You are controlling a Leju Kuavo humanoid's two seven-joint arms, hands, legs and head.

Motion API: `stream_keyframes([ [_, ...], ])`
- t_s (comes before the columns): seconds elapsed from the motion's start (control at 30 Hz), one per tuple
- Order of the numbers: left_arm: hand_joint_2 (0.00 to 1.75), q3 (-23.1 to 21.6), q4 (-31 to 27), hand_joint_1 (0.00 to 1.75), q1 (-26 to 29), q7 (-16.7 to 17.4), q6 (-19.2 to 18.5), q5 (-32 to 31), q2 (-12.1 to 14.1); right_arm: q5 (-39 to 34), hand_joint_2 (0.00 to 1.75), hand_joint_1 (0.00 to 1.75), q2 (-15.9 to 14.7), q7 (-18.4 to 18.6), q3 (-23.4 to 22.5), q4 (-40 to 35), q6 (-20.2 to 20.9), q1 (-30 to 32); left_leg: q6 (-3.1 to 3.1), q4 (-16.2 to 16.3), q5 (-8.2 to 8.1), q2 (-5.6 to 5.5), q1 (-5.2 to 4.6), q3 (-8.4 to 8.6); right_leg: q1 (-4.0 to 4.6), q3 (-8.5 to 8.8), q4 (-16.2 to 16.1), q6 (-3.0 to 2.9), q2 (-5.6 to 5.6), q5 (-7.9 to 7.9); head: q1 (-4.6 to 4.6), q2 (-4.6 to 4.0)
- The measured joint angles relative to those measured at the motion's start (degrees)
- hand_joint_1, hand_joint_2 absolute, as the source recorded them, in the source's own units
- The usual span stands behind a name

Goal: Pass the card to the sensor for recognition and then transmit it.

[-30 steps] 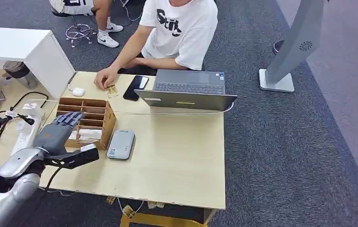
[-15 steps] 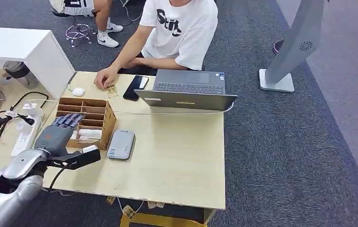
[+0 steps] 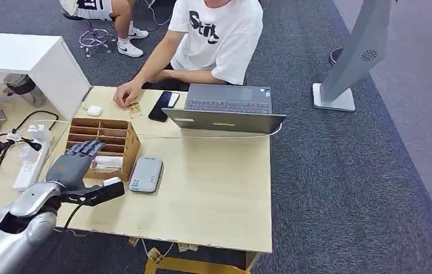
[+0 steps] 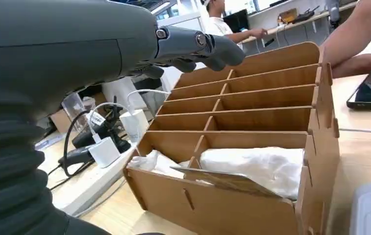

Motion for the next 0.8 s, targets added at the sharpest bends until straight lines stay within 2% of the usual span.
stream_keyframes([
  [0.17,1.75,-0.22,0.61,0.03,-0.38,0.0,0.0,-0.07,-0.07,0.07,1.75,0.0,0.0,-0.02,-0.13,0.0,0.0,-0.01,0.0,0.0,0.0,0.0,0.0,0.0,0.0,0.0,0.0,0.0,0.0,0.0,-0.02,0.0],
  [0.23,1.75,-0.44,0.94,0.12,-0.65,0.0,-0.02,-0.09,-0.17,0.2,1.75,0.0,0.0,-0.09,-0.33,0.0,0.0,-0.01,0.0,0.0,0.0,0.0,0.0,0.0,0.0,0.0,0.0,0.0,0.0,0.0,0.0,0.0],
  [0.8,1.75,-0.96,2.97,0.21,-1.75,0.0,-0.07,-0.59,-0.85,0.68,1.75,0.0,0.0,-0.11,-0.94,0.0,0.17,-0.03,0.0,0.0,0.0,0.0,0.0,0.0,0.0,0.0,0.0,0.0,0.0,0.0,0.0,0.0],
])
